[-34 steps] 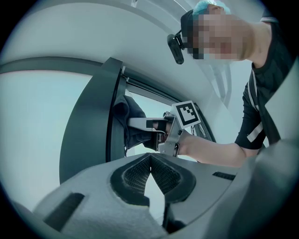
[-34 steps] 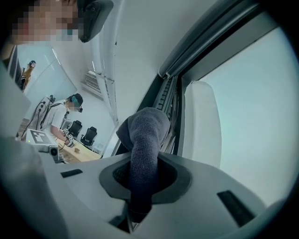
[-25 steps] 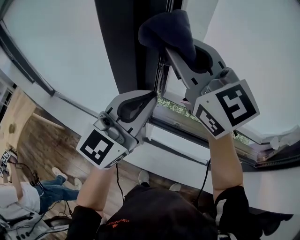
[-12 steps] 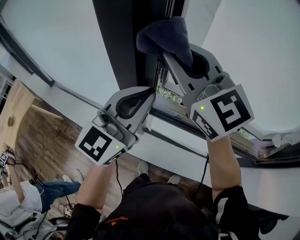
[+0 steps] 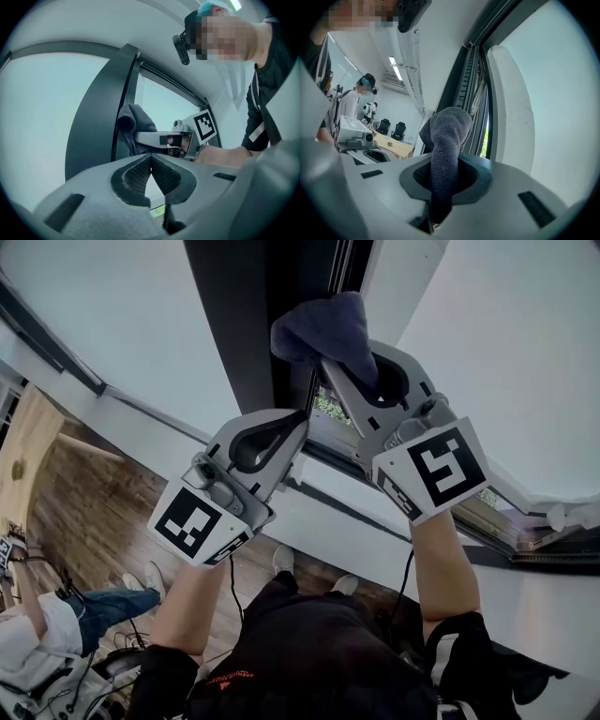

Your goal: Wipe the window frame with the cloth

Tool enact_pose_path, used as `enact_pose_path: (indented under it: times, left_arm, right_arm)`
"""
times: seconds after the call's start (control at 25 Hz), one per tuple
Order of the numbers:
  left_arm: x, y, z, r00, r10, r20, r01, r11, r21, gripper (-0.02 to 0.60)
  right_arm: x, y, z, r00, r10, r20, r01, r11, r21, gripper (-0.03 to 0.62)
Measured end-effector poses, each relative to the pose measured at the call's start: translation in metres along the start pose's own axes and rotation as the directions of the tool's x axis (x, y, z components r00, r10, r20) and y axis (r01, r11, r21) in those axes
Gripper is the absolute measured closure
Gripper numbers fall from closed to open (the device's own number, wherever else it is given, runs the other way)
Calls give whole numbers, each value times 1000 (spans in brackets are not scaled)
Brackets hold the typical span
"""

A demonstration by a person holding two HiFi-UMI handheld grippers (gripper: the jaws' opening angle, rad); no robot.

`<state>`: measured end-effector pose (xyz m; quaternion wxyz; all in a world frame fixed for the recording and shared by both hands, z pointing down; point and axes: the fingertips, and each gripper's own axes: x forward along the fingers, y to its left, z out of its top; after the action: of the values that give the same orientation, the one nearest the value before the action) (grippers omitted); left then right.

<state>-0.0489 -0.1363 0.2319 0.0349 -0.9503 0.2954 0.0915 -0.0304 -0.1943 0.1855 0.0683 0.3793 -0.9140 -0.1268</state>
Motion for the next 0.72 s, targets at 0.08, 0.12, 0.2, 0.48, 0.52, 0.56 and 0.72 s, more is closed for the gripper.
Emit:
enact_pose_path:
  times: [0.08, 0.12, 0.2, 0.48, 0.52, 0.56, 0.72]
  left_arm:
    - [-2, 0, -5, 1000, 2, -8, -2, 1000, -7, 563]
    - [-3, 0, -8, 1000, 4, -12, -4, 1000, -11, 563]
    - [-9, 5, -11, 1000, 7, -18, -8, 1000, -19, 563]
    - [-12, 0, -30, 999, 25, -43, -27, 999, -45, 563]
    - [-13, 0, -33, 999, 25, -47, -28, 998, -49, 563]
    - [-14, 0, -35, 998, 26, -51, -28, 998, -52, 563]
    - [-18, 1, -45, 997, 27, -68, -32, 997, -65, 563]
  right_arm:
    - [1, 3, -9, 1000, 6, -12, -5, 1000, 10, 545]
    - [2, 5, -13, 1000, 8, -18, -7, 1000, 14, 545]
    - [7, 11, -21, 999, 11, -33, -11, 1000, 23, 545]
    - [2, 19, -60, 996, 25, -85, -21, 998, 55, 545]
    - [2, 20, -65, 996, 23, -92, -17, 998, 60, 545]
    - [3, 21, -70, 995, 20, -98, -14, 998, 65, 545]
    - [4, 27, -92, 991, 22, -129, -11, 996, 90, 545]
